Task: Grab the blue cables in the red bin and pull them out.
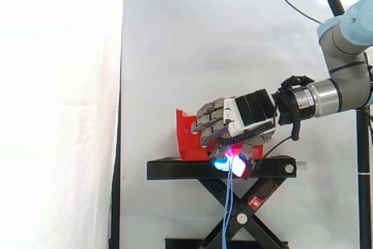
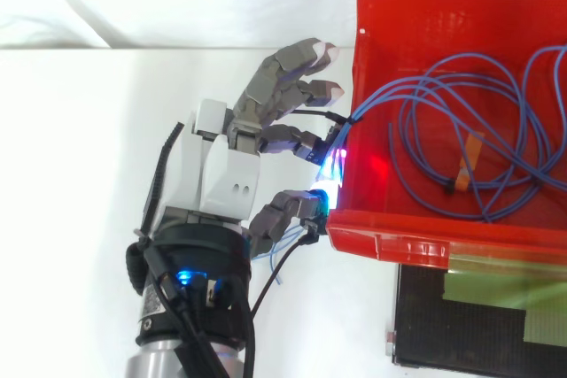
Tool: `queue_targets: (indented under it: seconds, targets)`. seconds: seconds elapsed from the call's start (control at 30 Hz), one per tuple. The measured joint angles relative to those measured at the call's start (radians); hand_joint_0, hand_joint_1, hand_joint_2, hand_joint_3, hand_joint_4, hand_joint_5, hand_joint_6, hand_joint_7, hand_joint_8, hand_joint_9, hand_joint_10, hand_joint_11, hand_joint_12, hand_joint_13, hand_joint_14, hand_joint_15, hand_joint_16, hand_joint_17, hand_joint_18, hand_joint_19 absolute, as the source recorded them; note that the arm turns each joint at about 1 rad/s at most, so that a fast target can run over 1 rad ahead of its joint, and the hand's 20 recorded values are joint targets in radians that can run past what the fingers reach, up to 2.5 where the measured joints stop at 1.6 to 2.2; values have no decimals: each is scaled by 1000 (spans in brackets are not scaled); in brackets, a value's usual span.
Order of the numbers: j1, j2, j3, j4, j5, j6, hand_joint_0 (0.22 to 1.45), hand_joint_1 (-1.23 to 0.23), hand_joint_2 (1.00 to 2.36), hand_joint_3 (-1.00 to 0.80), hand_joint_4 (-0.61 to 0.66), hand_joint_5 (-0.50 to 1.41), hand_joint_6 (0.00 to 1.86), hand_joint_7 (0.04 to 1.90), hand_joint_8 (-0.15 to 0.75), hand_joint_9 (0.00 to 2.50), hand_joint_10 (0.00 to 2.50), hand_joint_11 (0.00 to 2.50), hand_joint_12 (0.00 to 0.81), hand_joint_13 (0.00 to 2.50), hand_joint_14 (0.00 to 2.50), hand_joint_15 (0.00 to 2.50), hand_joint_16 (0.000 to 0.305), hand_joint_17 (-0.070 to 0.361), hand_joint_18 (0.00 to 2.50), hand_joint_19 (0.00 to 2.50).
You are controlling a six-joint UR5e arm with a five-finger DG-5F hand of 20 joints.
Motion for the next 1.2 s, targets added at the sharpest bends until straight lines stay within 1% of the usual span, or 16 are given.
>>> queue_targets:
  seconds: [0.57, 0.77, 0.93, 1.2]
  targets:
    - [11, 0, 0, -1, 0, 7, 874, -838, 1000, -1000, 20, 861, 596, 542, 226, 812, 25, 631, 310, 581, 18, 439, 39, 88, 385, 551]
    - [18, 0, 0, -2, 0, 15, 885, -831, 1000, -1000, 18, 867, 587, 554, 224, 812, 23, 639, 310, 581, 18, 443, 39, 88, 387, 549]
    - [25, 1, 0, -3, 0, 34, 888, -831, 1000, -1000, 16, 872, 587, 552, 224, 813, 23, 631, 309, 584, 18, 438, 39, 87, 389, 549]
    - [44, 1, 0, -2, 0, 92, 894, -831, 1000, -1000, 23, 876, 584, 556, 228, 815, 23, 630, 310, 583, 19, 444, 39, 87, 391, 551]
